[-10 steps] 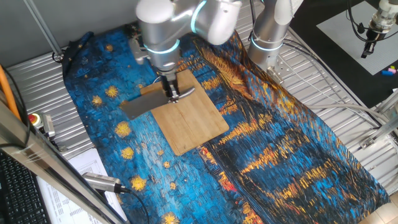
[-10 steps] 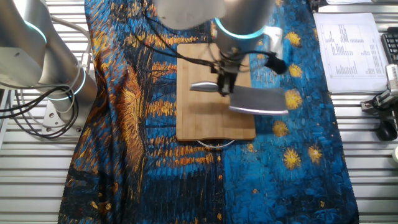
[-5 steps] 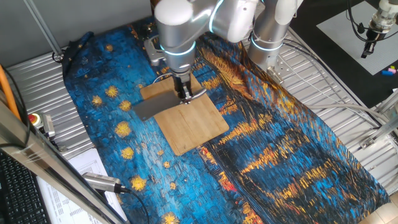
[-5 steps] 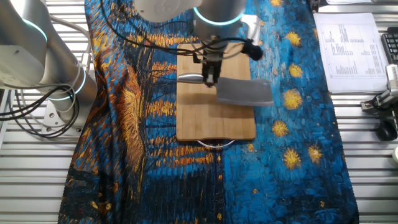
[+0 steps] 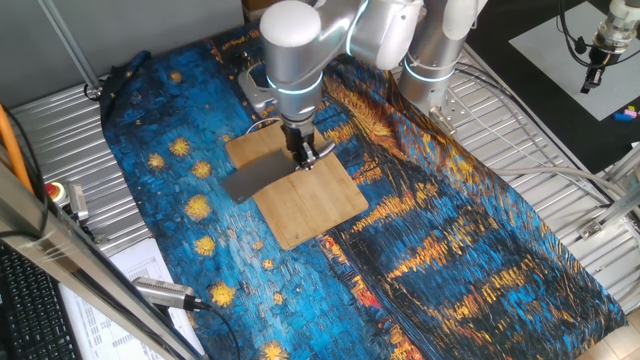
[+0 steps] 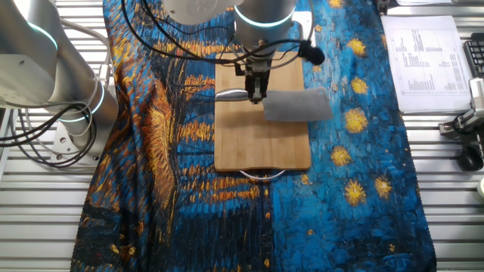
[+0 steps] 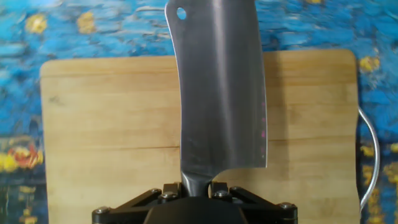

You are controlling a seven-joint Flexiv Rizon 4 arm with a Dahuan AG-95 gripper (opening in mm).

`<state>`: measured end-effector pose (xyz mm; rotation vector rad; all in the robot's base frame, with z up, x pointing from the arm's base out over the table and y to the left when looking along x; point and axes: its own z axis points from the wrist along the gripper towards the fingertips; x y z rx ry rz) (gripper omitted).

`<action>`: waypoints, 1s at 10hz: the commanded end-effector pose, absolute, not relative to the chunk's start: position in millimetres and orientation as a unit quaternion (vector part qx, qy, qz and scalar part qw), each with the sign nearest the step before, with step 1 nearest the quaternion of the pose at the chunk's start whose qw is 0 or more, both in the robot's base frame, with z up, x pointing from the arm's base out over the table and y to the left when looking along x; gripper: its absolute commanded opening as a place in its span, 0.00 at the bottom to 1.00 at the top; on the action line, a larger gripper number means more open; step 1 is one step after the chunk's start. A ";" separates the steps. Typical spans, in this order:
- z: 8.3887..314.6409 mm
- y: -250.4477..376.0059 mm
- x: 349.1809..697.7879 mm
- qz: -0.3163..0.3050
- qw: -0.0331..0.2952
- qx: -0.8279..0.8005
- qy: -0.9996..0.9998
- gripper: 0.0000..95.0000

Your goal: Put the knife on the cutting board

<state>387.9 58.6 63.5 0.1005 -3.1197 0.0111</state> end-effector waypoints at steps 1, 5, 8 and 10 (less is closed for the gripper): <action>65.2 65.9 386.3 0.008 0.014 0.167 -0.986 0.00; 65.2 66.2 386.4 -0.005 0.012 0.316 -0.949 0.00; 65.8 66.2 386.5 -0.011 0.007 0.405 -0.914 0.00; 65.8 66.2 386.6 -0.010 0.008 0.435 -0.900 0.00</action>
